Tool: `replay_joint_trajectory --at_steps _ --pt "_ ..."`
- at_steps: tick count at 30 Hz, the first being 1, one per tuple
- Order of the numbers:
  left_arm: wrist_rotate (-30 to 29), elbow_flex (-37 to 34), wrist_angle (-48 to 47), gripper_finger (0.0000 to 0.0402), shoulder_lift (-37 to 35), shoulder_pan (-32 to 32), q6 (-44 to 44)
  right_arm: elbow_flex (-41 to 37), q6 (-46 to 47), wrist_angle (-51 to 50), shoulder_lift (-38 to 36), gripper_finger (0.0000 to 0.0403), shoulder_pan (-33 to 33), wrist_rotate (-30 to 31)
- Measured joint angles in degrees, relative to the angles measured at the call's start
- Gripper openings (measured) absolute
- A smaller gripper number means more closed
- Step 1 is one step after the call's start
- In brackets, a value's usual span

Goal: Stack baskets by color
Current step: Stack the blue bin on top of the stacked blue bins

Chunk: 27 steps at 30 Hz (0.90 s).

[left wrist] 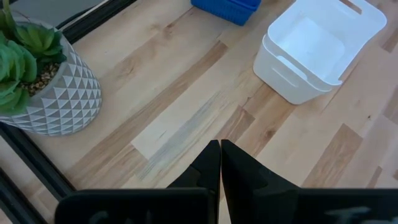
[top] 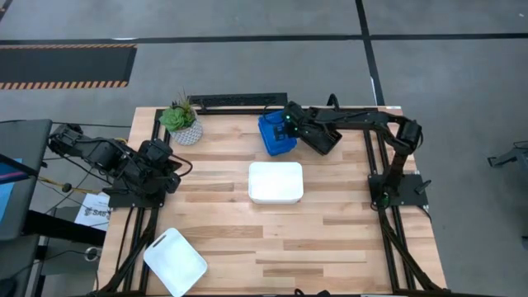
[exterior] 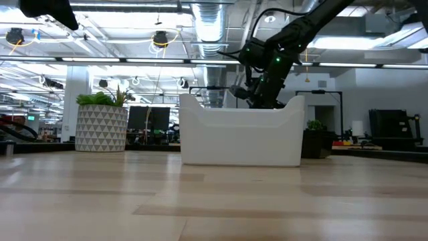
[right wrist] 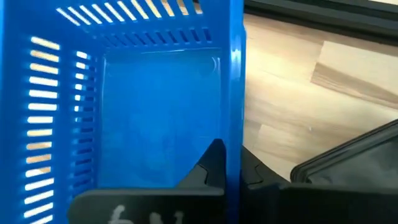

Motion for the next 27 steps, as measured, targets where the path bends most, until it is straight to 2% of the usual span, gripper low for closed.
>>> replay_joint_trajectory --at_steps 8,21,27 --pt "0.0 0.0 0.0 0.0 0.0 0.0 0.0 0.0 -3.2 0.0 0.1 0.0025 0.0 -0.7" --pt "0.9 0.0 0.0 0.0 0.0 0.0 0.0 0.0 -6.1 0.1 -0.2 0.014 -1.8 -1.7" --pt "1.5 0.0 0.0 0.0 0.0 0.0 0.0 0.6 -8.7 -0.9 -1.4 0.0175 -3.0 -3.2"
